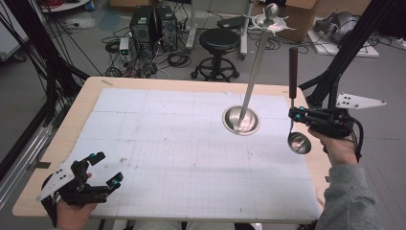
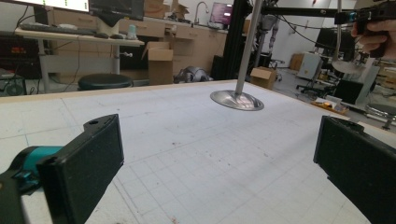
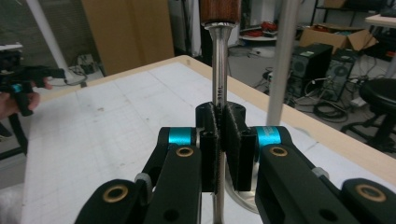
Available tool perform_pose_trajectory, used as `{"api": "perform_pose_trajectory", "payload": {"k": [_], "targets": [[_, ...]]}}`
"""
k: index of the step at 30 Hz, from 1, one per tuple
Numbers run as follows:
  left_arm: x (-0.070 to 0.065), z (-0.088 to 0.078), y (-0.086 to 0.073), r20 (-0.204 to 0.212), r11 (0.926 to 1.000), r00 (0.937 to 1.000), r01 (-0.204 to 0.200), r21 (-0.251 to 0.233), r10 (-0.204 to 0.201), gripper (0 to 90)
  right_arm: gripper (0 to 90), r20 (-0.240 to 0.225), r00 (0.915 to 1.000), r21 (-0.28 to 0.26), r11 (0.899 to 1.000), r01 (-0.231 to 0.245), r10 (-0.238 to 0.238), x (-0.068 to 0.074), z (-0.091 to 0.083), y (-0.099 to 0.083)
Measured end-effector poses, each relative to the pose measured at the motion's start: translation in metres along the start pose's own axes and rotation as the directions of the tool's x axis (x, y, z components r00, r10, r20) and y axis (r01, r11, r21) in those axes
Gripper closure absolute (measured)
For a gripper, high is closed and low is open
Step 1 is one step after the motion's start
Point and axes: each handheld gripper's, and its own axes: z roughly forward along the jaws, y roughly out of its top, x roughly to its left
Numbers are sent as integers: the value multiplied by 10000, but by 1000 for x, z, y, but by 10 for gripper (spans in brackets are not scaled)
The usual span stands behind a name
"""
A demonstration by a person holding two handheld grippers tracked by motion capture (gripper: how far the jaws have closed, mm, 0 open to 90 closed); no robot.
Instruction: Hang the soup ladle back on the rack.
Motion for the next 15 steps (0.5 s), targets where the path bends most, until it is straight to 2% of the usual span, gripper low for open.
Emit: {"api": "perform_pose_trajectory", "payload": {"k": [6, 10, 15], "targets": [[-1, -5, -1, -113, 10000, 9999, 34, 65, -34, 19, 847, 225, 9997, 72, 10000, -52, 50, -9, 1, 4], [-1, -7, -1, -164, 10000, 9999, -8, 88, 10, 19, 846, 85, 9998, 58, 9998, -192, 192, -13, 7, 4], [0, -9, -2, -225, 10000, 9997, 15, 84, -13, 19, 846, 237, 9993, -117, 9995, -284, 287, -20, 10, 7]]}}
